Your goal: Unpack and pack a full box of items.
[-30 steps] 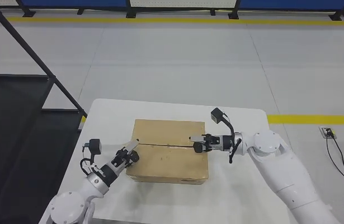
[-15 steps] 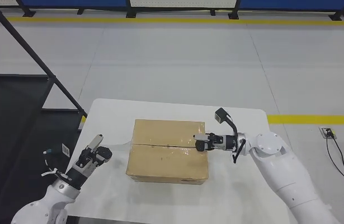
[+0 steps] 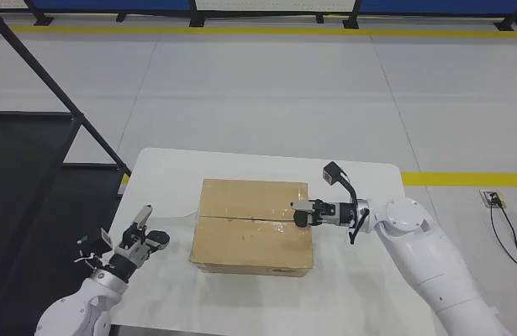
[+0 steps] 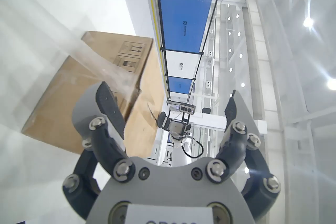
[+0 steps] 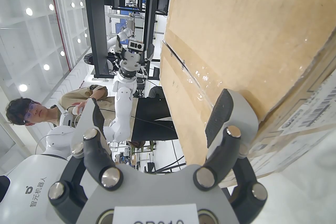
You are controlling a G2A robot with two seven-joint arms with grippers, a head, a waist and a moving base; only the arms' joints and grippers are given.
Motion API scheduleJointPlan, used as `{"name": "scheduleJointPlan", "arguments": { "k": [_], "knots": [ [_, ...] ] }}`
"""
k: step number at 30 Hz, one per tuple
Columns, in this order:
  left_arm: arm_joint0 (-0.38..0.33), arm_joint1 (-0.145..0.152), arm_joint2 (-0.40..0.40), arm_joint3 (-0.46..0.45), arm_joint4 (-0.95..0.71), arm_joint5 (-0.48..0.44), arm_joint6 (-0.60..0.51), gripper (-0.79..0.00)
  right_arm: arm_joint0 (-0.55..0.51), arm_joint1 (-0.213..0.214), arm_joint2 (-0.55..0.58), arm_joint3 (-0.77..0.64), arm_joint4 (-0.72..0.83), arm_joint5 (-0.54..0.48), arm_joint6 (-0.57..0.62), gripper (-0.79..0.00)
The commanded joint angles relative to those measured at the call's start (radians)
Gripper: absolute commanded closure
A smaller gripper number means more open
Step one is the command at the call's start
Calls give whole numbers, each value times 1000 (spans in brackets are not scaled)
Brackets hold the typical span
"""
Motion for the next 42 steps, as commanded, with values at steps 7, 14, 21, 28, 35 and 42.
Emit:
{"name": "scheduleJointPlan", "arguments": {
  "k": [7, 14, 21, 28, 35, 42],
  "knots": [
    [-95, -9, 74, 183, -20, 54, 19, -785, 0, 0, 0, 0, 0, 0, 0, -785],
    [-246, -23, 140, 364, -83, 93, 39, -785, 0, 0, 0, 0, 0, 0, 0, -785],
    [-372, -43, 187, 512, -188, 109, 61, -785, 0, 0, 0, 0, 0, 0, 0, -785],
    [-433, -51, 204, 595, -205, 86, 68, -785, 0, 0, 0, 0, 0, 0, 0, -785],
    [-428, -56, 178, 598, -242, -43, 88, -785, 0, 0, 0, 0, 0, 0, 0, -785],
    [-358, -55, 126, 476, -256, -160, 120, -785, 0, 0, 0, 0, 0, 0, 0, -785]
  ]
}}
